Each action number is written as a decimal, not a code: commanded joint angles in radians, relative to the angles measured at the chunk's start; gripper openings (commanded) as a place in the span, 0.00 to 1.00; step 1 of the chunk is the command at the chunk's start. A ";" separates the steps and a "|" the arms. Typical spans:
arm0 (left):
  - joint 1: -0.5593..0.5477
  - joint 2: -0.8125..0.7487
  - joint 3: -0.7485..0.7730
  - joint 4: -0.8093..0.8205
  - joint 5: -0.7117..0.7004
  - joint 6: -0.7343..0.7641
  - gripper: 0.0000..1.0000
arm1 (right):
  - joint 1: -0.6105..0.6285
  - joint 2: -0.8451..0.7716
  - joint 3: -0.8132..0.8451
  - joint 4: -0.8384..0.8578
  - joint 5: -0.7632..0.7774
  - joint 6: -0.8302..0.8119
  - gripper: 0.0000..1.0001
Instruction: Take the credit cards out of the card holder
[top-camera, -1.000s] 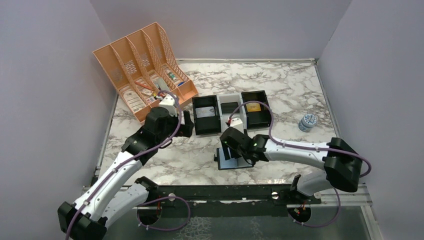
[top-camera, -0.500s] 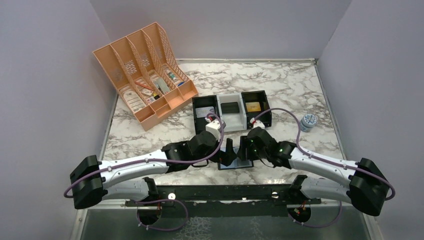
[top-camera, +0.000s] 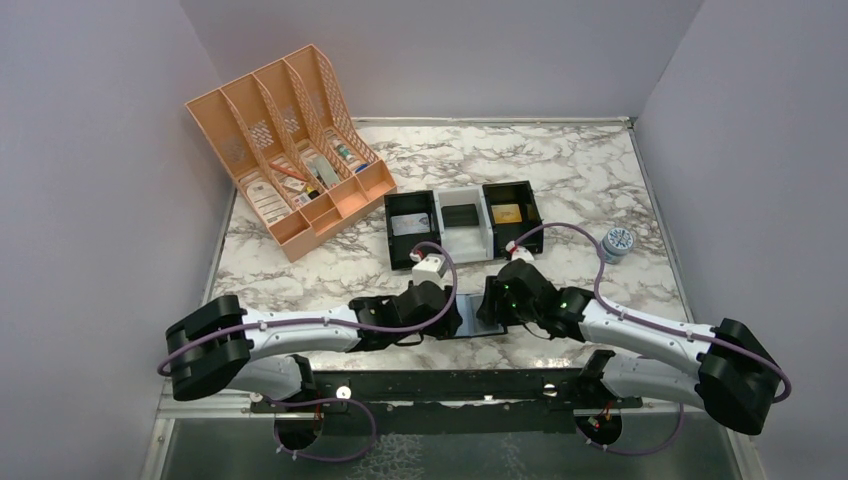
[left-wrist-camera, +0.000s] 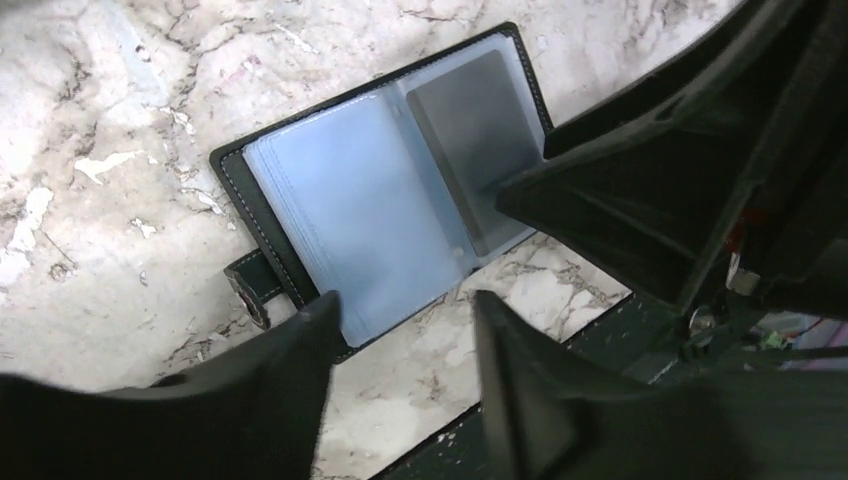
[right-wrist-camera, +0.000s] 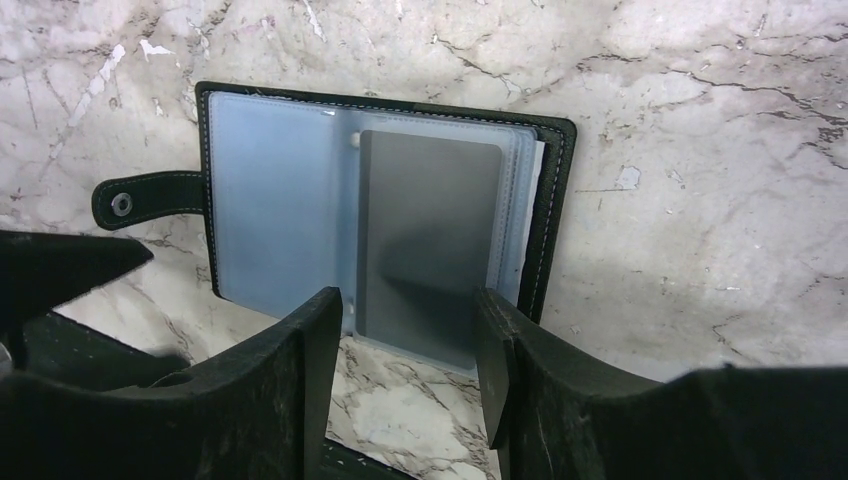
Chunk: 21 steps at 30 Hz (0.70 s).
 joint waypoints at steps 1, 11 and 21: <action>-0.007 0.040 -0.022 0.036 -0.077 -0.040 0.42 | -0.007 0.002 0.018 -0.022 0.048 0.011 0.51; -0.007 0.092 -0.075 0.075 -0.086 -0.087 0.29 | -0.007 0.014 -0.020 0.036 0.010 -0.003 0.50; -0.007 0.129 -0.080 0.073 -0.074 -0.096 0.33 | -0.007 0.048 0.002 0.005 0.059 -0.005 0.49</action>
